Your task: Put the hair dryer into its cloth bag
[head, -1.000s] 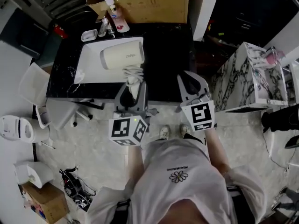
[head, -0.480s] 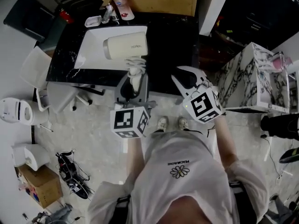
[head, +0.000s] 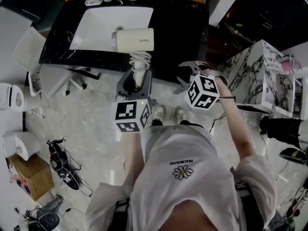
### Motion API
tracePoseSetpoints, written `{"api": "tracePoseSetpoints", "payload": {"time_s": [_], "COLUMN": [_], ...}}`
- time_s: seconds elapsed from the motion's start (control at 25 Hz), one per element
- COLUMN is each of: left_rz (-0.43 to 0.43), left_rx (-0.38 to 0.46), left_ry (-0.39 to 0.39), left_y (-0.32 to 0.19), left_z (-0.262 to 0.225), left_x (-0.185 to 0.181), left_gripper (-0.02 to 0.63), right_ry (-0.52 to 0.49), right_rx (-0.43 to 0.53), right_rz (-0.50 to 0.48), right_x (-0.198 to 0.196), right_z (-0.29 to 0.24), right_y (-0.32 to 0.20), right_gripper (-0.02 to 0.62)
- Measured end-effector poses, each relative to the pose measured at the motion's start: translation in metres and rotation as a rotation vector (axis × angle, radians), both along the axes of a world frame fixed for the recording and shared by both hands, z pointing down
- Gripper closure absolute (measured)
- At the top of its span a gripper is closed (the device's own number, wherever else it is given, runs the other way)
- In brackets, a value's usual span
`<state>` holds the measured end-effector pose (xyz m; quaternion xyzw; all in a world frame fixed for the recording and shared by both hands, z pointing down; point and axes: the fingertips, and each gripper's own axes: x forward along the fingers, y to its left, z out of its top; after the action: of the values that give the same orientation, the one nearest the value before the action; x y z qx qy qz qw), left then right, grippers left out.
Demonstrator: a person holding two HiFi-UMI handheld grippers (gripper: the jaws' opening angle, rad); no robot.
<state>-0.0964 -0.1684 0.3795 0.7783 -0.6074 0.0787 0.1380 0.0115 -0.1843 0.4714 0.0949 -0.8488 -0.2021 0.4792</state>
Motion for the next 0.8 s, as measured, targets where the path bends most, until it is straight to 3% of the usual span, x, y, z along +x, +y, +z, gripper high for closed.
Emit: {"api": "tracePoseSetpoints", "payload": {"time_s": [0.28,0.44,0.68,0.8], "left_rz": [0.002,0.012,0.019,0.03], "left_rx": [-0.046,-0.066,-0.071,-0.07], "left_ry": [0.021,0.032,0.027,0.031], "left_y": [0.007,0.01,0.009,0.009], "left_z": [0.02,0.027,0.025,0.025], "left_x": [0.002,0.006,0.008,0.007], "left_gripper": [0.434,0.434,0.434,0.434], "right_ry": [0.121,0.161,0.174,0.118], "right_rx": [-0.044,-0.061,-0.055,-0.028], "right_rz": [-0.019,-0.031,-0.028,-0.022], "right_x": [-0.003,-0.001,0.001,-0.002], "right_z": [0.023,0.029,0.03,0.019], "right_y": [-0.015,-0.015,-0.015,-0.02], "right_gripper": [0.491,0.528,0.568,0.569]}}
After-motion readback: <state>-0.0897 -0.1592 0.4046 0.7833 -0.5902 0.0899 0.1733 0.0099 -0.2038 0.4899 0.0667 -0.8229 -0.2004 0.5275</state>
